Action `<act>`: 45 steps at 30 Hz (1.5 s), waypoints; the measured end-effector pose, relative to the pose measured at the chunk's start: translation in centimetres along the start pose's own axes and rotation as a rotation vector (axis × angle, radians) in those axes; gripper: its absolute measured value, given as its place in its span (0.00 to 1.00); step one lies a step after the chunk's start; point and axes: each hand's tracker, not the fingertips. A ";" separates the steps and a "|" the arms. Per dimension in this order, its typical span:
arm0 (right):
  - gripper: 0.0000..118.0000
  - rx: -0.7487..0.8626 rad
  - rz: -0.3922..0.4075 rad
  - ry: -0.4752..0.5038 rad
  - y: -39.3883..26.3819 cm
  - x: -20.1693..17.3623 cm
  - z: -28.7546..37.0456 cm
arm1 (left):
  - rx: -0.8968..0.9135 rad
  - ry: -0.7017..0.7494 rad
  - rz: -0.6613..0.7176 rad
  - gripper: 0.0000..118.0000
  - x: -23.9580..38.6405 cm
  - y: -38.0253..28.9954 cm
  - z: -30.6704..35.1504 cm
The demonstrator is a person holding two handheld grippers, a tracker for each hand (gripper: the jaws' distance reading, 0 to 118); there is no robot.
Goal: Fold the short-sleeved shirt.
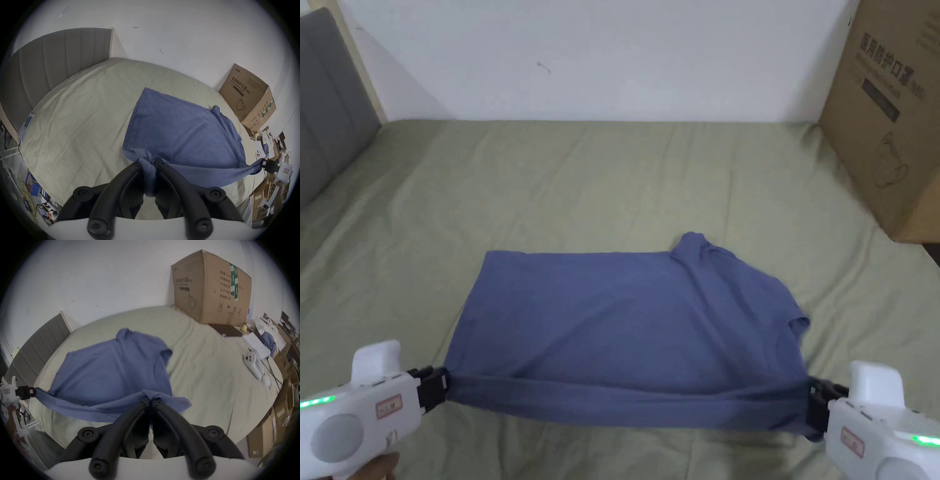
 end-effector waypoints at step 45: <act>0.73 0.496 0.148 -0.010 9.3 -8.1 9.9 | 0.517 -0.048 -0.217 0.73 10.0 6.7 7.7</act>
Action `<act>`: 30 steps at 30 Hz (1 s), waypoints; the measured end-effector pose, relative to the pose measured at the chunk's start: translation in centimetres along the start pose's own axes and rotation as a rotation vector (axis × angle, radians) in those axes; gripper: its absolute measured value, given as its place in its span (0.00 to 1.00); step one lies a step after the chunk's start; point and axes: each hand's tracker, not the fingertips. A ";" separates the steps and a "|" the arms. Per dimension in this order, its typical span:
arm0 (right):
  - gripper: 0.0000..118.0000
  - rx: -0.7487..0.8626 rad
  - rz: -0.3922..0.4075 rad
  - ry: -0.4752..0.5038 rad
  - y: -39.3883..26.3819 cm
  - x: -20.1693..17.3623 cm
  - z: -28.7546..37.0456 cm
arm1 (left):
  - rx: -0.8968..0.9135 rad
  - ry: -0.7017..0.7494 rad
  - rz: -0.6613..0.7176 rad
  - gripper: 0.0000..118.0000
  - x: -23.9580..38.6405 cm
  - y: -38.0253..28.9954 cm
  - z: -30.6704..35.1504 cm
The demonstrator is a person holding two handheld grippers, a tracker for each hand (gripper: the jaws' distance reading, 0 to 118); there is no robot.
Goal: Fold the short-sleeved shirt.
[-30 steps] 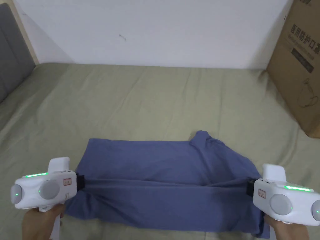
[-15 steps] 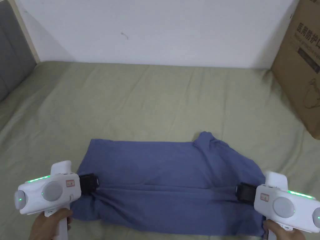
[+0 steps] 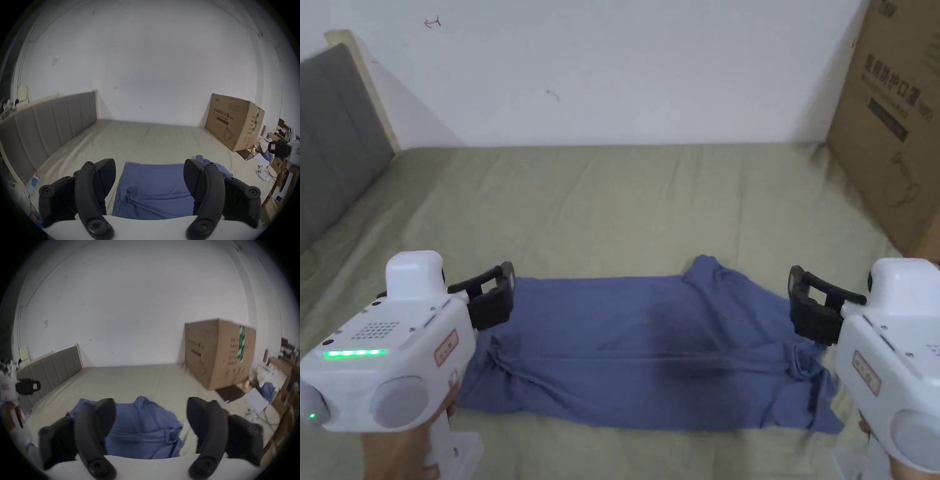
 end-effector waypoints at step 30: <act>0.00 -0.065 0.075 -0.044 -3.8 1.5 -2.3 | -0.650 0.062 0.048 0.74 -5.8 -9.7 -11.3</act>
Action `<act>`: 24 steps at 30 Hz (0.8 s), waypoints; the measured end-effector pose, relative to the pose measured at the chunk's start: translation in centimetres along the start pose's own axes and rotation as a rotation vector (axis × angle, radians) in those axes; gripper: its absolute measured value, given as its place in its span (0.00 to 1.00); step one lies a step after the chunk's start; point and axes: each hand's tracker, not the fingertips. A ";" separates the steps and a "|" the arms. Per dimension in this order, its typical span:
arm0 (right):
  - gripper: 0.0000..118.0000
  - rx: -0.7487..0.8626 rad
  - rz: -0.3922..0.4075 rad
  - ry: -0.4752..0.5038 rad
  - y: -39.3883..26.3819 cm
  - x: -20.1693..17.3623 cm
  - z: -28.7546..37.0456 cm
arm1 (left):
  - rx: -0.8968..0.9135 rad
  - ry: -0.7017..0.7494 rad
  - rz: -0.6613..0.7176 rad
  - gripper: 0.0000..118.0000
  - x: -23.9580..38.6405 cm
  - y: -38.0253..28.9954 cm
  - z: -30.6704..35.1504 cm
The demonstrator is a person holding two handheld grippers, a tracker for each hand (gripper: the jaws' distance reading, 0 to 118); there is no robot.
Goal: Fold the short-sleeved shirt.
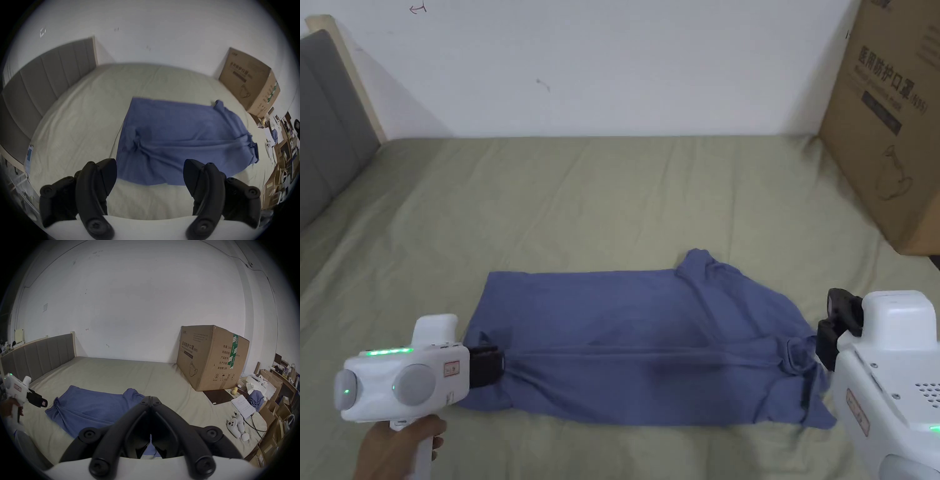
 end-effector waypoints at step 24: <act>0.90 -0.499 -0.177 0.051 -9.1 3.8 -13.4 | -0.064 -0.021 0.065 0.05 -1.9 0.0 -2.7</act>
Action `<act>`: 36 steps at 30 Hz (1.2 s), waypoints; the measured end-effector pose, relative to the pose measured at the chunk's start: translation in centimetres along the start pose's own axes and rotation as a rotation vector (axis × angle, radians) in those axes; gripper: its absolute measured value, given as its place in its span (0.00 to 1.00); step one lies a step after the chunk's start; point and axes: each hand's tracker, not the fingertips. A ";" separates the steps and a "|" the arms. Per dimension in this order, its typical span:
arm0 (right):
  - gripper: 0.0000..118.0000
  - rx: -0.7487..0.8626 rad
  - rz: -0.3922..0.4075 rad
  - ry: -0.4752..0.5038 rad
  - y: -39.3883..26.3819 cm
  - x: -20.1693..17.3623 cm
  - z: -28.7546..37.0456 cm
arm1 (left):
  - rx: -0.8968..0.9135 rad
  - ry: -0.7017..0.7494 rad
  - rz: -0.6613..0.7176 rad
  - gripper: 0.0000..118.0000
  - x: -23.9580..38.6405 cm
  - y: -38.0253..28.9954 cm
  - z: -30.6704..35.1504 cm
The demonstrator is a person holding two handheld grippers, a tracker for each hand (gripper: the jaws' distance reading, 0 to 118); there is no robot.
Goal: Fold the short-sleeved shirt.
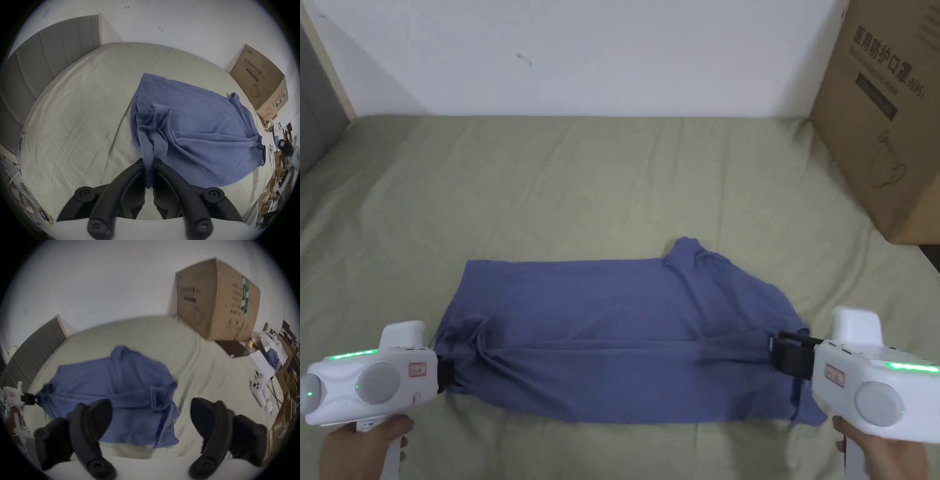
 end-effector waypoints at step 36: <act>0.04 -0.262 -0.102 0.063 -14.2 4.9 6.6 | -0.110 -0.009 0.108 0.05 -5.1 -13.9 6.1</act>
